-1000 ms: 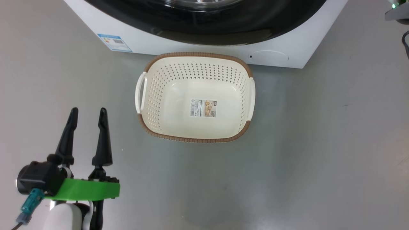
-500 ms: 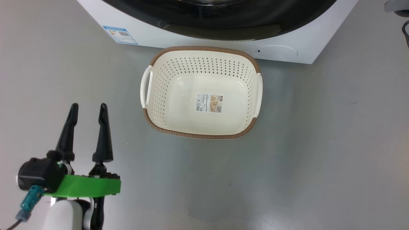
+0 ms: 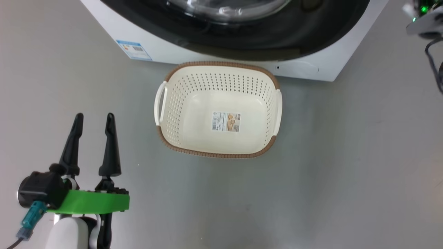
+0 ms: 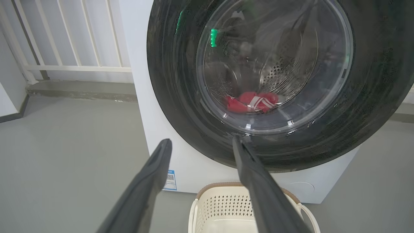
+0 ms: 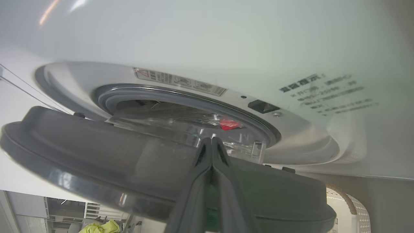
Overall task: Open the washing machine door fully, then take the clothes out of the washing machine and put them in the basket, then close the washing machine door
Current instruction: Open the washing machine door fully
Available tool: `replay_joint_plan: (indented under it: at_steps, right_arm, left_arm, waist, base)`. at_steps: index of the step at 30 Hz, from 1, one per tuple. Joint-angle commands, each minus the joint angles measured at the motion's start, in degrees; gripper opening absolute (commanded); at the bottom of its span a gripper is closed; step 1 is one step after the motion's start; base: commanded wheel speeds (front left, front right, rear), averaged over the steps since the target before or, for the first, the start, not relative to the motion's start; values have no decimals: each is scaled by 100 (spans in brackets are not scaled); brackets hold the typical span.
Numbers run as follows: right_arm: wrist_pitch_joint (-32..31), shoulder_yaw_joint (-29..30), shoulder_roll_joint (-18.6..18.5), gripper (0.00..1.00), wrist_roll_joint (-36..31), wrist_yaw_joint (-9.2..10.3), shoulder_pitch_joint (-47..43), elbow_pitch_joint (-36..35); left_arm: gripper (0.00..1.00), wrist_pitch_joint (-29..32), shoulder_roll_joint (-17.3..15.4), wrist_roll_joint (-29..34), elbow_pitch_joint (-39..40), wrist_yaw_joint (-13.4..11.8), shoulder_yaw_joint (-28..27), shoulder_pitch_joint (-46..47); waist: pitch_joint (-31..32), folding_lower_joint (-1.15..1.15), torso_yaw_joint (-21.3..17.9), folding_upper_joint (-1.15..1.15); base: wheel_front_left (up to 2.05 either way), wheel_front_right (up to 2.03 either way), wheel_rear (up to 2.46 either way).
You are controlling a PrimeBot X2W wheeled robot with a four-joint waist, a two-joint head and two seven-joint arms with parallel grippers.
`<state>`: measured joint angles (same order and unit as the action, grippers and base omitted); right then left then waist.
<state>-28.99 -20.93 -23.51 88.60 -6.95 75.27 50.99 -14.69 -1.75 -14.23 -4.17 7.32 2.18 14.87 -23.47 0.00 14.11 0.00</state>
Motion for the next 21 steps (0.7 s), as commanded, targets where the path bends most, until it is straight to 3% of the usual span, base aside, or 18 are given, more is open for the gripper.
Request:
replay_joint_plan:
  at_steps: [1,21]
  right_arm:
    - [-119,-80,218,0,28,-54,-236,-221]
    - [-387,-80,374,0,296,-54,-1268,-619]
  left_arm:
    - [100,-30,-125,25,108,17,-213,-29]
    - [100,-30,-218,70,32,17,-214,-374]
  waist:
    - [155,0,-31,0]
    - [761,0,-3,0]
  base:
    - [0,0,0]
    - [0,0,0]
